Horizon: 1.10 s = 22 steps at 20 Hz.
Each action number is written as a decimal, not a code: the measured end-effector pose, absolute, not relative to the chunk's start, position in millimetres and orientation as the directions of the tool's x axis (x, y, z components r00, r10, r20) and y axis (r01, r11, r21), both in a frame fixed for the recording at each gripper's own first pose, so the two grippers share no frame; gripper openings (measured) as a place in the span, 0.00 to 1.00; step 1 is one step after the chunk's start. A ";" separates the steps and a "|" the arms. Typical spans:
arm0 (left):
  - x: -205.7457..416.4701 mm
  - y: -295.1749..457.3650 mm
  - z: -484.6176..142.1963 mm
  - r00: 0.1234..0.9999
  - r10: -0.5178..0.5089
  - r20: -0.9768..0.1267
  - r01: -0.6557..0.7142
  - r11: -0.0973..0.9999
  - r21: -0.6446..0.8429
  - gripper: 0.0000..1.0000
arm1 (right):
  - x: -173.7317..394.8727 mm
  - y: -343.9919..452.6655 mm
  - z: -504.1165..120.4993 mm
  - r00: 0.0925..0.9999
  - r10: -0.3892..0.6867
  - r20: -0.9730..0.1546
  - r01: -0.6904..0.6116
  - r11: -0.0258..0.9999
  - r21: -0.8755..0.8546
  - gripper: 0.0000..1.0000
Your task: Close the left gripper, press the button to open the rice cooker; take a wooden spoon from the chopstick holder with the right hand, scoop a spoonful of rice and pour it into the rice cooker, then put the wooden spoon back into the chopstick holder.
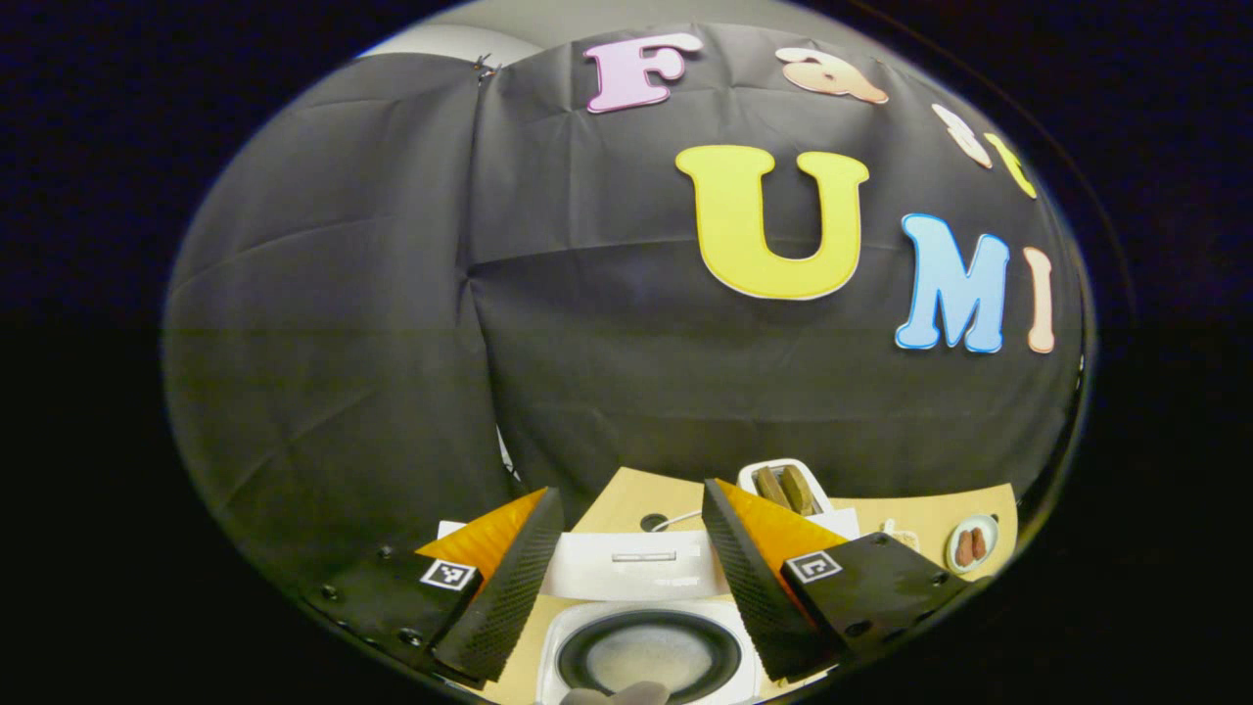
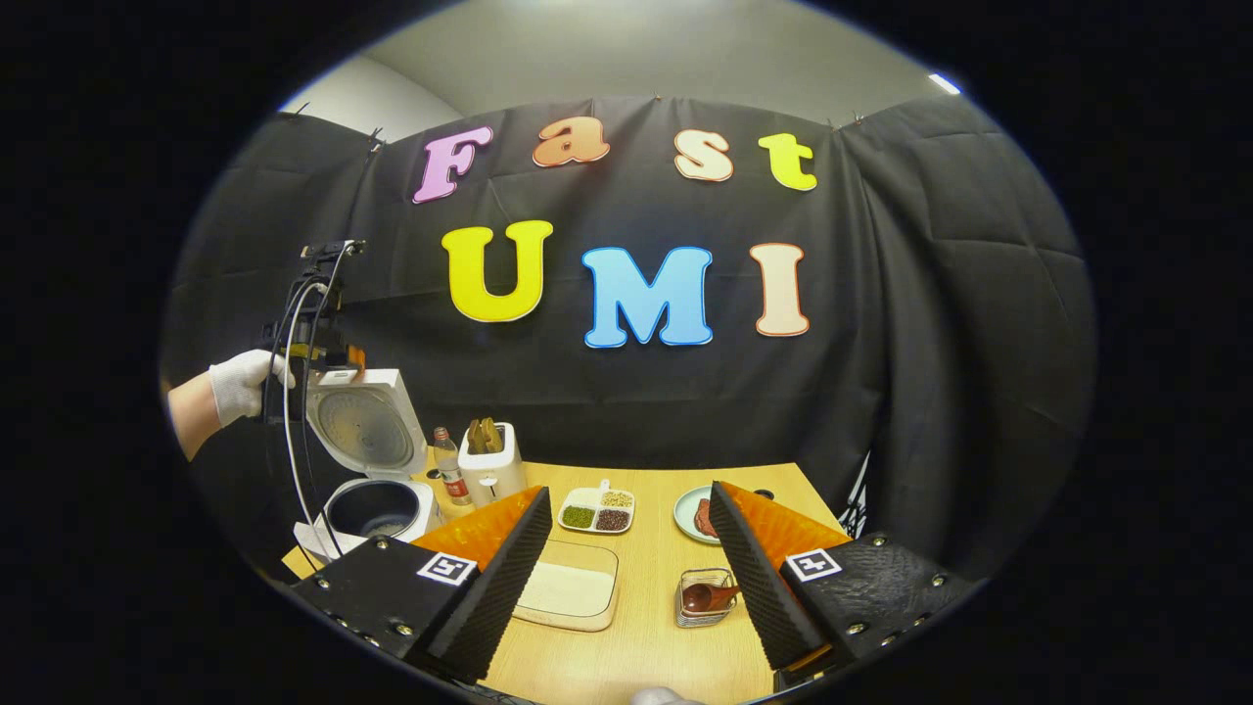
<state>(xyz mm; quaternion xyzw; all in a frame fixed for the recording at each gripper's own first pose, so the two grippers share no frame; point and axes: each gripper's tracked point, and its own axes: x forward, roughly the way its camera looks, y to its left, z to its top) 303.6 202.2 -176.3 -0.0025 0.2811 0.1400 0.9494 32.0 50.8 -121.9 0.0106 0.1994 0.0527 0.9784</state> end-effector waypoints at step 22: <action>101.4 142.0 -347.6 0.514 0.118 -0.850 -0.212 0.977 0.007 1.00 | 5.3 64.9 -161.4 0.856 0.210 -0.473 -0.174 0.977 0.120 0.99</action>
